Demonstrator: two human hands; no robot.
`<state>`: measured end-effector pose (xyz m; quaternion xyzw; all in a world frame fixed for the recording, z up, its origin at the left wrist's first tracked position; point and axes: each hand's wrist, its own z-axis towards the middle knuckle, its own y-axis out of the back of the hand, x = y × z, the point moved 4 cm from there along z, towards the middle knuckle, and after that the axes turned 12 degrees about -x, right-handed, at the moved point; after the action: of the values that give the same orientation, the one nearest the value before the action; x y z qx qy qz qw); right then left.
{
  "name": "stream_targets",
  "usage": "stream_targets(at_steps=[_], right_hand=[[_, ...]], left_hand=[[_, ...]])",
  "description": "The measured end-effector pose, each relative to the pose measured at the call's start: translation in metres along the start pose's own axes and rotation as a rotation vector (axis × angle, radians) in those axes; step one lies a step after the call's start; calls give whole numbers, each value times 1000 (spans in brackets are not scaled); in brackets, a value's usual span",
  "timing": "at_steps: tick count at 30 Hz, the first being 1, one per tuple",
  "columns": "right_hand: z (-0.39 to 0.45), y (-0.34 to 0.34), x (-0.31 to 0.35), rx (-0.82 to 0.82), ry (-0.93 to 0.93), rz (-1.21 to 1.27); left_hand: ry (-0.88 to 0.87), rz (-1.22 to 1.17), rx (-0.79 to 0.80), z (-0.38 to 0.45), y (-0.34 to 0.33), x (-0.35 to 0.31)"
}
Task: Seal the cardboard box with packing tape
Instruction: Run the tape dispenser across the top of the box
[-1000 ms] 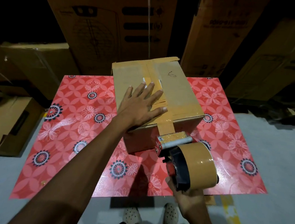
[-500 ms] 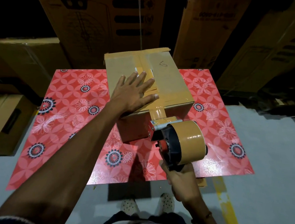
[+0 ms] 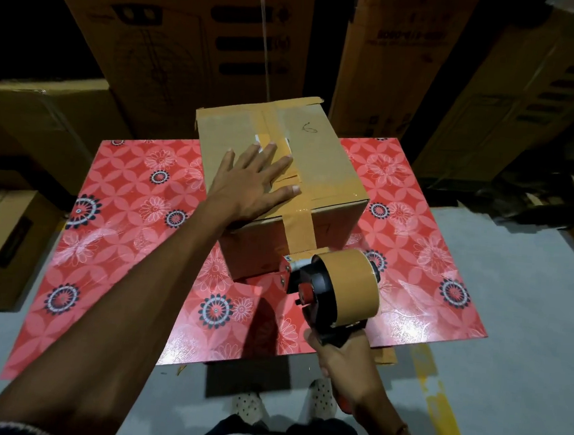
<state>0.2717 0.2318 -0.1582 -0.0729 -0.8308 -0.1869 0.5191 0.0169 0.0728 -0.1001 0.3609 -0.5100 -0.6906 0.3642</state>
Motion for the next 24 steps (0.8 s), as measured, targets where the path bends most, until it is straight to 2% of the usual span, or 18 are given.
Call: stream_targets(at_steps=[16, 24], right_hand=[[25, -5, -7, 95, -130, 14], [40, -2, 1, 245, -207, 29]], left_hand=[[7, -9, -10, 0, 1, -1], [8, -15, -3, 0, 2, -1]])
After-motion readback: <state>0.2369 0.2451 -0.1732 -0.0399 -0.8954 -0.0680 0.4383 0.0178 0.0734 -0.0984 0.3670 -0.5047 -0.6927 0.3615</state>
